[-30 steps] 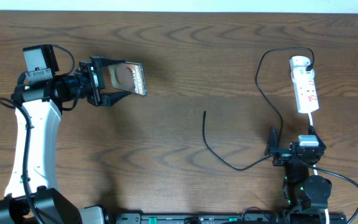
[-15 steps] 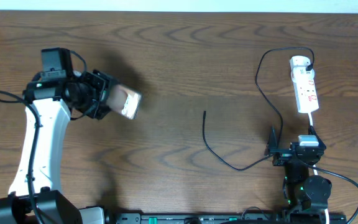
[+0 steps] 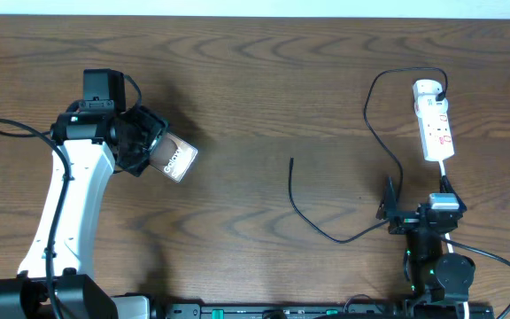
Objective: Plug charger to phone and switch on socket
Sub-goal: 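Lift the phone with the left gripper and turn it toward center, then grasp the black USB cable plug with the right gripper and lift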
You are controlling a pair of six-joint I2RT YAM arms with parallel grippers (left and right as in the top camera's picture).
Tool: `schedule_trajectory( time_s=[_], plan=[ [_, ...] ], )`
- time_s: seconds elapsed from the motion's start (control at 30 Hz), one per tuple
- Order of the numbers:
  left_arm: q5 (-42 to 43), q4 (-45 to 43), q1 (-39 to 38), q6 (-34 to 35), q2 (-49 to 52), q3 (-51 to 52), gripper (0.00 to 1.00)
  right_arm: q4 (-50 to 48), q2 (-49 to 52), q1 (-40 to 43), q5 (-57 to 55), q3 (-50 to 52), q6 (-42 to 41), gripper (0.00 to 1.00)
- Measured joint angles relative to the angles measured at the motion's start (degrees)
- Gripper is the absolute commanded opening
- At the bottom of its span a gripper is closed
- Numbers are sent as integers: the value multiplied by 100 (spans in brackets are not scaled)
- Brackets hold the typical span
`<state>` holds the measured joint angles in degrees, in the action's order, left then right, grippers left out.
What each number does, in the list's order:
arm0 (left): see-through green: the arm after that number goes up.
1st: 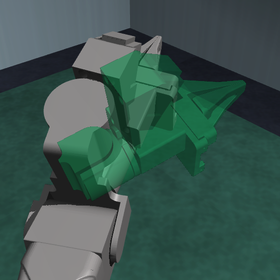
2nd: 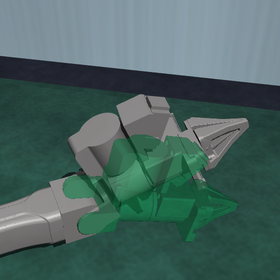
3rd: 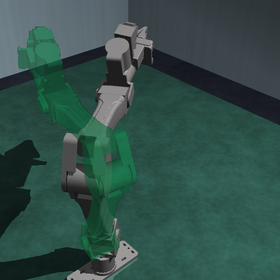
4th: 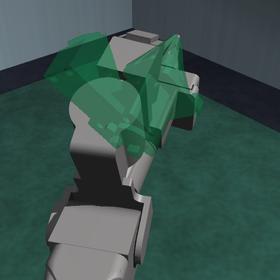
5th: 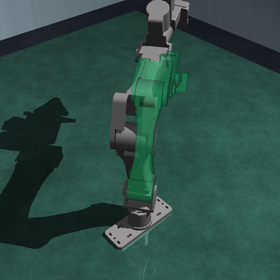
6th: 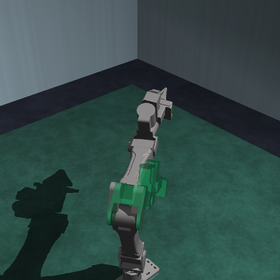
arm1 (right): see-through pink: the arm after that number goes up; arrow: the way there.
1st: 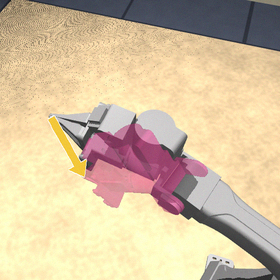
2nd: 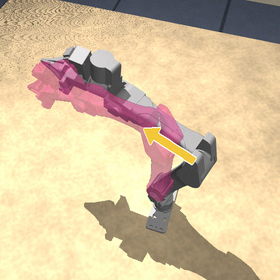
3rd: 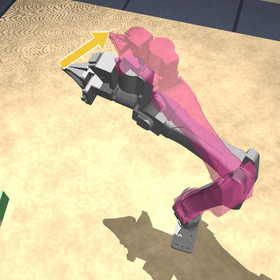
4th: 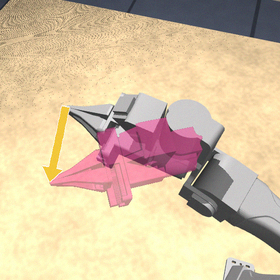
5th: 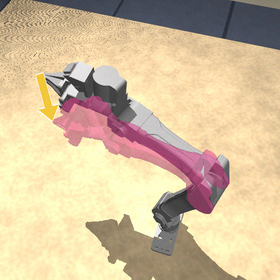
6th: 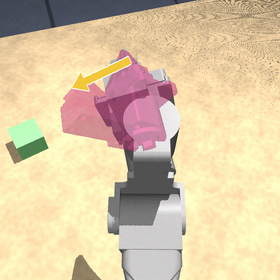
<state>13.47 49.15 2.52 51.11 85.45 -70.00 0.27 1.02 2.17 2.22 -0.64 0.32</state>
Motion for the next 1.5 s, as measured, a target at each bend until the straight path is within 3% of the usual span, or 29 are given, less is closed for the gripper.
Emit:
schedule_trajectory(
  time_s=[0.17,0.3,0.57,0.73,0.87,1.03,1.2,1.5],
  plan=[
    [-35,-11,0,-4,0,0,7,664,369,0,118,-706,-142,99],
    [-35,-13,-2,-13,0,0,7,1152,1425,0,492,-1976,-177,99],
    [-33,-11,0,-9,0,0,7,3178,5062,-2,2361,-5174,-240,99],
    [-2,-15,0,101,0,0,7,3950,7512,-76,4439,-7031,-219,99],
    [33,9,-2,402,0,0,7,2916,8889,-170,6231,-7646,-354,99],
    [227,28,0,1014,0,0,7,1224,9989,-380,7451,-7746,-1436,99],
    [481,26,0,1735,0,0,7,592,10758,-1001,7639,-7753,-2448,99],
    [841,70,-2,2905,-2,0,7,103,11167,-2347,7001,-7753,-3082,98]
  ],
)
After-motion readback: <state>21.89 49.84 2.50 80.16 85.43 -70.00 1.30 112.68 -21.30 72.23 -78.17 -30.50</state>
